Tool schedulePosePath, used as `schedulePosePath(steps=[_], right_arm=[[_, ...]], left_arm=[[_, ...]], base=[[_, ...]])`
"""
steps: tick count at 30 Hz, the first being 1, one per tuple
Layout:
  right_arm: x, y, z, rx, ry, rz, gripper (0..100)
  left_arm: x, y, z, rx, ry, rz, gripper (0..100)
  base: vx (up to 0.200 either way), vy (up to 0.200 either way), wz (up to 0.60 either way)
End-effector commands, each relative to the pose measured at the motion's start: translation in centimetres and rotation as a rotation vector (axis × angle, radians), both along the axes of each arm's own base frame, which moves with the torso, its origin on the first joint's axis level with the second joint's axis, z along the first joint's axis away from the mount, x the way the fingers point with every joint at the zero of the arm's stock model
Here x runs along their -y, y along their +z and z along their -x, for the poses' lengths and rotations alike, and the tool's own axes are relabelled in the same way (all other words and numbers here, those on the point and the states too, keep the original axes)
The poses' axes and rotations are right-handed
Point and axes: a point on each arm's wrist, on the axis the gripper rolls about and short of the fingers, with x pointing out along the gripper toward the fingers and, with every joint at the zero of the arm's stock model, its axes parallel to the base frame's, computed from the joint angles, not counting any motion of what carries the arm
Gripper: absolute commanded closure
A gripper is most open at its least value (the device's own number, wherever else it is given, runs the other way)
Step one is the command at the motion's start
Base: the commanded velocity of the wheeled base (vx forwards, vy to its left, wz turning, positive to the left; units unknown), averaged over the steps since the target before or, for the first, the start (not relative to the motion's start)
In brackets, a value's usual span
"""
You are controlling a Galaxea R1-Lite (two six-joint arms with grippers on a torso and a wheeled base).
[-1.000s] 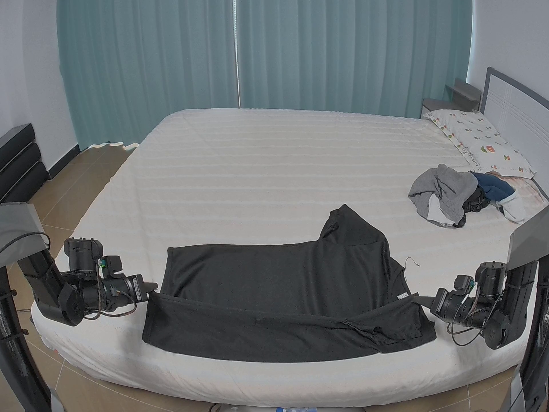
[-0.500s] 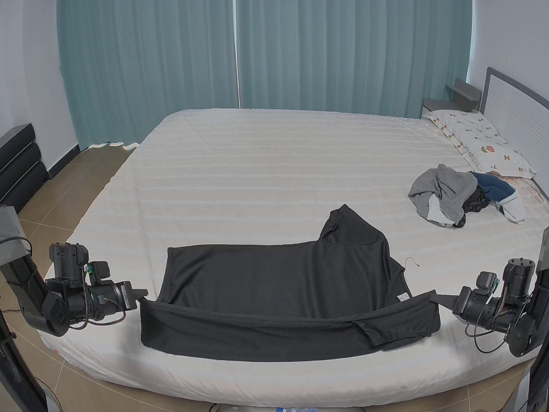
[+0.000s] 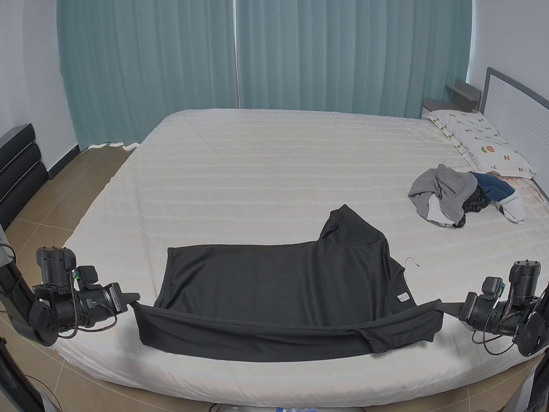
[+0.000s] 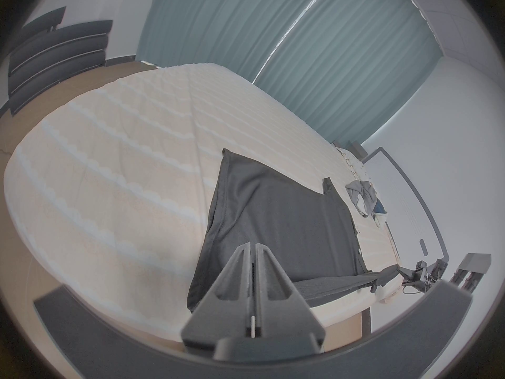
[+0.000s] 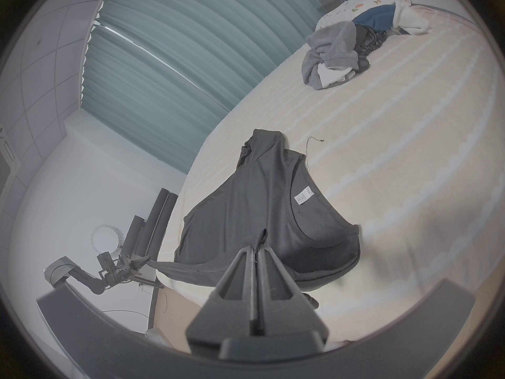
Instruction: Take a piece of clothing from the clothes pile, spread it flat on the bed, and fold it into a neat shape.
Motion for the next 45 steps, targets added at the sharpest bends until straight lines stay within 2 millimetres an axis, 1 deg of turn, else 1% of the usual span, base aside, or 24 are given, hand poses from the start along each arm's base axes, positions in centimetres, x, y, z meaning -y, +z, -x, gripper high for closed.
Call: schedulePosePath(steps=[1, 7, 9, 11, 12, 14, 19, 23, 31, 35, 44, 45], right_arm=[[0.1, -0.1, 0.4, -0.009, -0.005, 0.012, 100], [0.1, -0.2, 0.4, -0.013, -0.005, 0.015, 100], [0.1, -1.0, 0.0, -0.041, -0.003, 0.012, 100], [0.1, -1.4, -0.3, -0.047, -0.004, 0.012, 100], [0.2, -1.8, -1.1, -0.042, -0.006, 0.013, 100], [0.3, -2.2, -1.8, -0.044, -0.010, 0.015, 100], [0.4, -3.4, -4.6, -0.028, -0.030, 0.037, 100], [0.2, -4.2, -6.0, -0.022, -0.022, 0.038, 100], [0.3, -5.5, -7.2, -0.033, -0.019, 0.036, 100], [-0.2, -5.8, -7.7, -0.023, -0.003, 0.036, 100], [-0.4, -6.6, -8.5, -0.026, 0.005, 0.031, 100], [-0.4, -6.8, -8.5, -0.029, 0.006, 0.030, 100]], left_arm=[[0.0, -0.1, 0.6, -0.010, 0.001, -0.002, 100], [0.1, -0.3, 0.8, -0.027, -0.002, -0.004, 100], [0.1, -0.4, 0.5, -0.029, -0.006, -0.003, 100], [0.2, -0.7, 0.4, -0.038, -0.009, -0.002, 100], [0.3, -1.2, 0.0, -0.055, -0.013, 0.000, 100], [0.3, -1.6, -0.4, -0.064, -0.015, 0.001, 100], [0.1, -3.1, -2.0, -0.100, -0.010, 0.005, 100], [-0.1, -3.9, -3.1, -0.113, 0.003, 0.004, 100], [-0.2, -5.4, -4.2, -0.136, 0.014, -0.008, 100], [-0.2, -5.8, -4.8, -0.140, 0.015, -0.009, 100], [-0.2, -6.6, -5.3, -0.158, 0.039, -0.035, 100], [-0.2, -6.6, -5.3, -0.159, 0.038, -0.035, 0]], base=[[0.000, 0.000, 0.00], [0.000, 0.000, 0.00], [0.000, 0.000, 0.00], [0.000, 0.000, 0.00], [0.000, 0.000, 0.00], [0.000, 0.000, 0.00], [0.000, 0.000, 0.00], [0.000, 0.000, 0.00], [0.000, 0.000, 0.00], [0.000, 0.000, 0.00], [0.000, 0.000, 0.00], [0.000, 0.000, 0.00]])
